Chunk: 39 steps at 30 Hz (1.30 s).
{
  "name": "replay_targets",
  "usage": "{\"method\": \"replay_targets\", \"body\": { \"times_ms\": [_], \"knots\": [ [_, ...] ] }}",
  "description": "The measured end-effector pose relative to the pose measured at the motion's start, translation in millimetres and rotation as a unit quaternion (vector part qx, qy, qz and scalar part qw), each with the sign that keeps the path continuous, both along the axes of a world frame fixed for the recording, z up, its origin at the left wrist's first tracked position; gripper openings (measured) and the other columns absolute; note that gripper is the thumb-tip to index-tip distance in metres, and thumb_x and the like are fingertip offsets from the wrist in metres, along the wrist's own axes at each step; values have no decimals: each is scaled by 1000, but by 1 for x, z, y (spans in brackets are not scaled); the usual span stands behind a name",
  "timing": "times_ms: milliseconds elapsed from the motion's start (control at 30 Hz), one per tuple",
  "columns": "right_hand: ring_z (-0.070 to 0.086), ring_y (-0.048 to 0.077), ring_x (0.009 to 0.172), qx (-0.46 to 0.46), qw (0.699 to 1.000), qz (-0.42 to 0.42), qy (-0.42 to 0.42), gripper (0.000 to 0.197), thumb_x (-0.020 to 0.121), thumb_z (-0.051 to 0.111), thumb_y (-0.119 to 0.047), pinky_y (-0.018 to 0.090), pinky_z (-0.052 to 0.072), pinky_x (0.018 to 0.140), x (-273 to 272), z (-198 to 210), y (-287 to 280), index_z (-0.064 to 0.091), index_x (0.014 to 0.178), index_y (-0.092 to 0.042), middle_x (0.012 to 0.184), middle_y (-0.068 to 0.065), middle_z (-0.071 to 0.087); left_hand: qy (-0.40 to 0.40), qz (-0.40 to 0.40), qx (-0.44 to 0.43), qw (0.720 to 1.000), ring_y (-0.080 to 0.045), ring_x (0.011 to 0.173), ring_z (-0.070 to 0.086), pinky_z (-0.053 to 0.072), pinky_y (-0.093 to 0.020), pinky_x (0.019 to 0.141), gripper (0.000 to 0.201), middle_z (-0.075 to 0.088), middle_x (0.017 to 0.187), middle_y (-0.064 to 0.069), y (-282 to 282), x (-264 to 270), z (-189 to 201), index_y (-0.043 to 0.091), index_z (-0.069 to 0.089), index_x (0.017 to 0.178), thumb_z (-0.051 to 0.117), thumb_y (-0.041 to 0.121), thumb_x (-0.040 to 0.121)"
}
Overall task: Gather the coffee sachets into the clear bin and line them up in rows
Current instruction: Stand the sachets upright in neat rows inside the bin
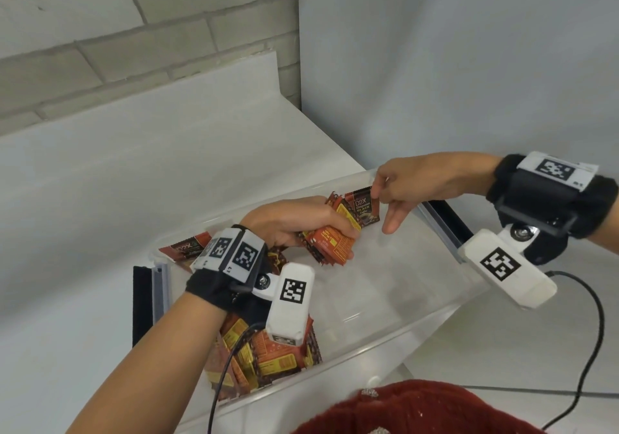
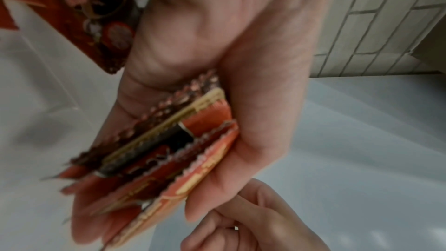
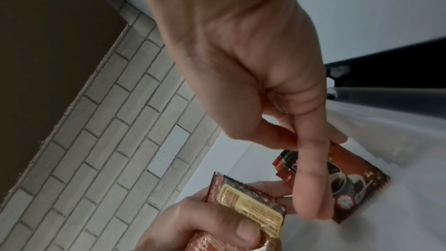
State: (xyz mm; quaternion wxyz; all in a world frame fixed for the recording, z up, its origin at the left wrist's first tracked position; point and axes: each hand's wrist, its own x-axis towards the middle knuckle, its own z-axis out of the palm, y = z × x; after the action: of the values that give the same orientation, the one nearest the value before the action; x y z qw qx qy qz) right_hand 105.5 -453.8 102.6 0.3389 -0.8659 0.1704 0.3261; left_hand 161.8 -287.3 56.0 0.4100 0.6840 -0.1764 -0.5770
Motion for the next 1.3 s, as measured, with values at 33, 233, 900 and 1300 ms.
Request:
{"method": "replay_targets", "body": {
  "times_ms": [33,233,900,1300],
  "knots": [
    [74,17,78,10,1000,-7,2,20,98,42,-2,24,52,88,0,1,0,56,110,7,83,10,74,-1,0,-1,1000,-20,74,71,58,-30,65,34,71,91,-16,0,0,0,2,52,122,62,9,91],
    [74,14,73,15,1000,-4,16,20,100,37,-1,22,46,87,-1,11,2,55,106,0,65,-4,73,-13,9,0,1000,-23,81,70,58,-32,71,30,71,94,-16,5,4,0,4,55,119,63,10,90],
    [61,18,58,108,954,-123,-250,62,68,84,-33,23,41,45,-28,0,18,45,114,-19,89,2,65,114,178,-314,925,-26,83,71,60,-41,68,28,72,93,-12,2,3,5,13,73,98,61,27,77],
    [60,12,47,138,931,-135,-310,35,79,78,-15,19,45,44,-28,-1,10,59,108,-15,65,1,70,134,189,-291,928,-36,103,65,59,-47,75,76,62,122,-21,0,4,4,11,50,131,35,64,79]
  ]
}}
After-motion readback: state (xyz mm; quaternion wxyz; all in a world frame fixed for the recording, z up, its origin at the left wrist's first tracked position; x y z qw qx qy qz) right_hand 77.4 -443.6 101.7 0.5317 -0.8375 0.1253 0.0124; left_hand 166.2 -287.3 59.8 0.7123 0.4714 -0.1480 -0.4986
